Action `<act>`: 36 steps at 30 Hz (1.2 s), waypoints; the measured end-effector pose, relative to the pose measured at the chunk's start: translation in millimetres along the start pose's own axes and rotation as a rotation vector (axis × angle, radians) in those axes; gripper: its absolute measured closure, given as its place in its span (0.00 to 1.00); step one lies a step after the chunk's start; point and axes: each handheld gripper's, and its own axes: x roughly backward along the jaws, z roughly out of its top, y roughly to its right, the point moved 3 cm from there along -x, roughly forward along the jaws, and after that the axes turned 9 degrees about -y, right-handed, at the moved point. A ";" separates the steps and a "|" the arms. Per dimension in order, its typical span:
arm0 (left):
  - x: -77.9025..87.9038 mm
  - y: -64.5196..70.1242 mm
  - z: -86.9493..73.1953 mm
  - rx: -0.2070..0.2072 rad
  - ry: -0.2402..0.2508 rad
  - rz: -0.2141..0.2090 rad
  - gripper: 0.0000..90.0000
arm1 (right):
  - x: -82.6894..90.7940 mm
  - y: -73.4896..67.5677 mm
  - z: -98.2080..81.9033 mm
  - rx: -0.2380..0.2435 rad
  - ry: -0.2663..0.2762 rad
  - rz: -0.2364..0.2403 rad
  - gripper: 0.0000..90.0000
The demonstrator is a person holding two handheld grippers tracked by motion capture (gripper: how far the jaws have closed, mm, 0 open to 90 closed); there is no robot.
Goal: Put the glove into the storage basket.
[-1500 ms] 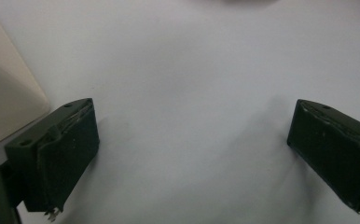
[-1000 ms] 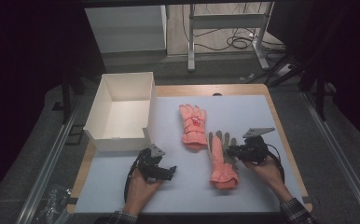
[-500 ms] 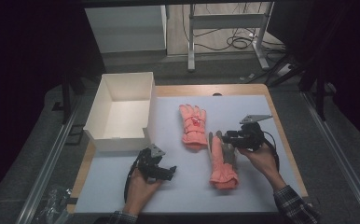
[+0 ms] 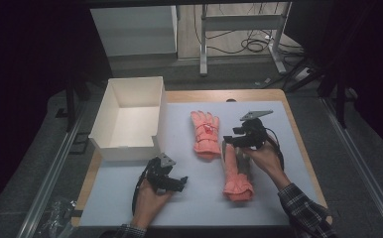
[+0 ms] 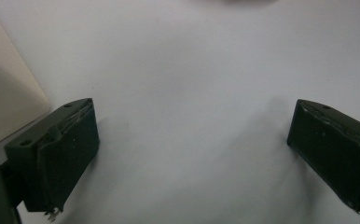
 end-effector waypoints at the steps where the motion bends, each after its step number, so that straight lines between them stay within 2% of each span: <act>1: 0.0 0.0 0.0 0.000 0.000 0.000 0.02 | -2.3 0.2 2.5 0.000 -0.001 0.000 0.45; 12: 0.0 -0.3 -0.1 -0.002 -0.001 0.000 0.02 | -28.2 -1.0 31.5 -0.007 -0.031 0.010 0.41; 19: 0.0 -0.2 -0.1 -0.001 -0.001 0.000 0.02 | -51.2 -4.9 48.1 0.023 -0.072 0.005 0.38; 22: 0.1 -0.1 0.0 -0.001 -0.002 0.000 0.02 | -68.6 -6.2 55.4 0.044 -0.116 -0.017 0.37; 26: 0.0 0.0 0.0 0.000 0.000 0.000 0.02 | -79.3 -4.4 59.4 0.043 -0.134 -0.022 0.37; 27: 0.1 -0.1 0.0 0.000 -0.001 0.000 0.02 | -87.0 -1.4 62.5 0.035 -0.146 -0.032 0.37; 31: 0.0 0.0 0.0 0.001 0.000 -0.001 0.02 | -95.9 2.4 65.2 0.012 -0.160 -0.021 0.37; 33: 0.0 -0.1 0.0 0.000 0.000 -0.001 0.02 | -105.0 3.7 64.3 0.025 -0.201 -0.043 0.38; 34: 0.0 -0.1 0.0 0.000 0.000 -0.001 0.02 | -109.5 4.6 63.0 0.015 -0.216 -0.033 0.43; 35: 0.0 0.0 0.0 0.000 0.000 -0.001 0.02 | -109.5 4.6 63.0 0.015 -0.216 -0.033 0.43; 36: 0.0 0.0 0.0 0.000 0.000 0.000 0.02 | -110.7 6.4 62.7 0.001 -0.228 -0.017 0.52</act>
